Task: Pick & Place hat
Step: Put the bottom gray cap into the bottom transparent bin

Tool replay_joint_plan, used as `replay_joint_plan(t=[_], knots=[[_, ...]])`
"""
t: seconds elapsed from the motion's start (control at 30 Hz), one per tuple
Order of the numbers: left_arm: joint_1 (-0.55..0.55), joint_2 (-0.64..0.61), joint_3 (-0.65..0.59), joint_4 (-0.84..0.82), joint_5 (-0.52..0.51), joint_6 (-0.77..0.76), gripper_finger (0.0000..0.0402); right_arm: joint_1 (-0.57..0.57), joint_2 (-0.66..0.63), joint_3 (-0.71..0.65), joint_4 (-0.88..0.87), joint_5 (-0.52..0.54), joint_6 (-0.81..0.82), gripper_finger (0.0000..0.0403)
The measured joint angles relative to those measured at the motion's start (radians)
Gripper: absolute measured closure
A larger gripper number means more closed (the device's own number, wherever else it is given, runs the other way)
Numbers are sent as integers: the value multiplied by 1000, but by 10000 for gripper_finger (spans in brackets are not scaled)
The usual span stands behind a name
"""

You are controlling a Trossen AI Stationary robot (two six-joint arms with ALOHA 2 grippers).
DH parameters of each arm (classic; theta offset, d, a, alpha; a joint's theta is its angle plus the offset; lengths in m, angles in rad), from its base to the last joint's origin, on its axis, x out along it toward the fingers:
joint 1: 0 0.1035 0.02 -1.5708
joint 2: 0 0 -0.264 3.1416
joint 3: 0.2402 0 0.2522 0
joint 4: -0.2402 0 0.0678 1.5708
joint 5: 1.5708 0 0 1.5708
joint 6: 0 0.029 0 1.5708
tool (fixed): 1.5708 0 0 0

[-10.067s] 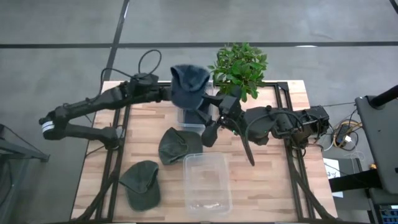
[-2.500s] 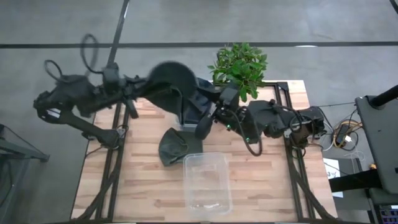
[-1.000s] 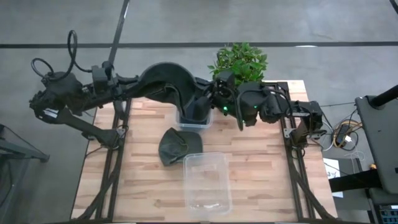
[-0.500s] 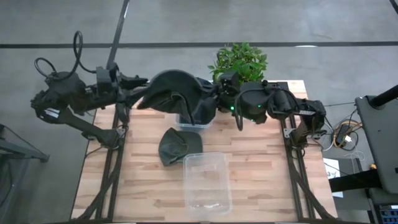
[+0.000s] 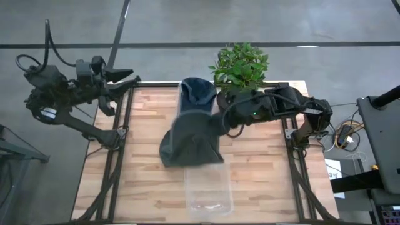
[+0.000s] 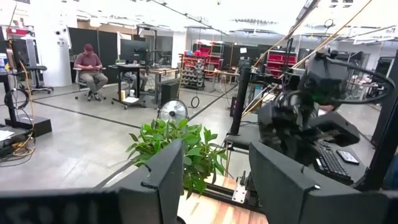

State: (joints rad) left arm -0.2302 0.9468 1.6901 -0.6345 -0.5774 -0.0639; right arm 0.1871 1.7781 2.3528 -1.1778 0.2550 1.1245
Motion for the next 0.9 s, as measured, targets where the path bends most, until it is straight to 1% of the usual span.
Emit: replay_joint_plan(t=[0.17,0.37,0.53,0.73,0.9], knots=[[0,-1,0,-2,1,1,225,31,26,-9,-91,-130,134,390],[0,0,0,-2,2,4,225,75,70,-40,-105,-162,234,390],[0,0,-2,-3,4,5,225,106,104,-103,-106,-187,300,390],[0,-1,-2,-3,3,5,225,127,104,-200,-106,-211,367,390],[0,0,-2,-3,3,5,225,127,104,-254,-95,-234,391,390]])
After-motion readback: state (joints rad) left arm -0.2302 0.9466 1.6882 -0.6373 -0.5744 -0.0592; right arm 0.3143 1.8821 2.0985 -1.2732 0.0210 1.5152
